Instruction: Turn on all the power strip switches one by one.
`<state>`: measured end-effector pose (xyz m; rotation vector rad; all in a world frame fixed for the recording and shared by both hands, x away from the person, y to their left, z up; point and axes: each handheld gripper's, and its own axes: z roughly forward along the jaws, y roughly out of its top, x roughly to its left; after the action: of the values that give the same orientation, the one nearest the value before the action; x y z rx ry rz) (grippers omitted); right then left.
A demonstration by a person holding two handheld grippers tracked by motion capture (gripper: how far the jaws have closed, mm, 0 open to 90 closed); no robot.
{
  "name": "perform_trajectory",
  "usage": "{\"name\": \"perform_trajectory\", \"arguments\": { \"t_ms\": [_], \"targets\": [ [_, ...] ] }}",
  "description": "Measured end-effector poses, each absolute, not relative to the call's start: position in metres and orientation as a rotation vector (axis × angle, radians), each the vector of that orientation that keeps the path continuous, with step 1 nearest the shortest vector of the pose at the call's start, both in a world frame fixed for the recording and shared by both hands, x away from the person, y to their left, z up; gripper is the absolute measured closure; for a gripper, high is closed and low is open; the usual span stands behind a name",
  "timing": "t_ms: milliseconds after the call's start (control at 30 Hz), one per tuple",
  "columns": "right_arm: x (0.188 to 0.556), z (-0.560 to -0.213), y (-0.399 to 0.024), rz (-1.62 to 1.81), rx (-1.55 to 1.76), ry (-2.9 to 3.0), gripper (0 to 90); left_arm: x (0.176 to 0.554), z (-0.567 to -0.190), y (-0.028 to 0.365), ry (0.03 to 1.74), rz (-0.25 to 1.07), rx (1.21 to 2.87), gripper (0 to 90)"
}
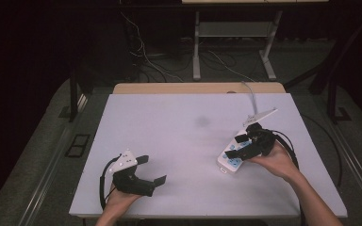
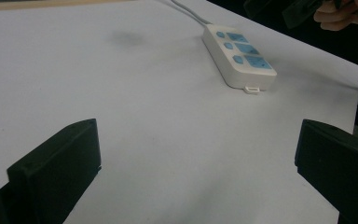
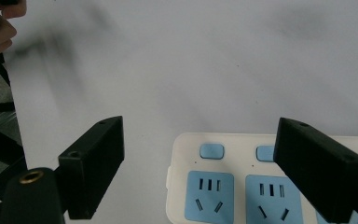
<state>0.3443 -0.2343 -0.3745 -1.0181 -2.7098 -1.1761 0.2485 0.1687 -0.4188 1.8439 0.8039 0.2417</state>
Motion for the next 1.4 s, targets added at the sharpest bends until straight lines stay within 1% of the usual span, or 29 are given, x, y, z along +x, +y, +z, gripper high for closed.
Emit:
{"name": "perform_trajectory", "arguments": {
  "t_ms": [33, 300, 333, 367, 433, 467, 500, 533, 567, 667, 733, 1400],
  "targets": [
    [0.346, -0.375, -0.234, -1.167, -1.016, -2.709, 26.9, 0.248, -0.419, 0.169, 0.805, 0.241, 1.842, 0.0],
    [0.351, -0.382, -0.231, -1.114, -1.006, -2.705, 55.6, 0.249, -0.418, 0.171, 0.815, 0.241, 1.831, 0.0],
    [0.351, -0.382, -0.231, -1.114, -1.006, -2.705, 55.6, 0.249, -0.419, 0.171, 0.816, 0.241, 1.831, 0.0],
    [0.352, -0.384, -0.231, -1.103, -0.996, -2.705, 62.6, 0.249, -0.419, 0.171, 0.816, 0.242, 1.831, 0.0],
    [0.354, -0.385, -0.230, -1.102, -0.990, -2.701, 68.4, 0.249, -0.418, 0.171, 0.817, 0.243, 1.832, 0.0],
    [0.354, -0.385, -0.230, -1.102, -0.990, -2.701, 68.4, 0.250, -0.419, 0.171, 0.817, 0.243, 1.831, 0.0],
    [0.355, -0.387, -0.229, -1.093, -0.986, -2.704, 73.7, 0.250, -0.418, 0.171, 0.817, 0.242, 1.831, 0.0],
    [0.355, -0.387, -0.229, -1.093, -0.986, -2.704, 73.7, 0.250, -0.418, 0.171, 0.816, 0.241, 1.830, 0.0],
    [0.355, -0.388, -0.229, -1.090, -0.969, -2.714, 79.8, 0.249, -0.418, 0.171, 0.815, 0.241, 1.828, 0.0],
    [0.357, -0.391, -0.227, -1.088, -0.948, -2.717, 86.8, 0.249, -0.418, 0.171, 0.812, 0.243, 1.827, 0.0],
    [0.358, -0.392, -0.226, -1.085, -0.943, -2.722, 89.6, 0.249, -0.418, 0.171, 0.813, 0.242, 1.827, 0.0],
    [0.366, -0.410, -0.218, -0.997, -0.934, -2.711, 89.6, 0.249, -0.417, 0.172, 0.811, 0.245, 1.828, 0.0]
  ]
}}
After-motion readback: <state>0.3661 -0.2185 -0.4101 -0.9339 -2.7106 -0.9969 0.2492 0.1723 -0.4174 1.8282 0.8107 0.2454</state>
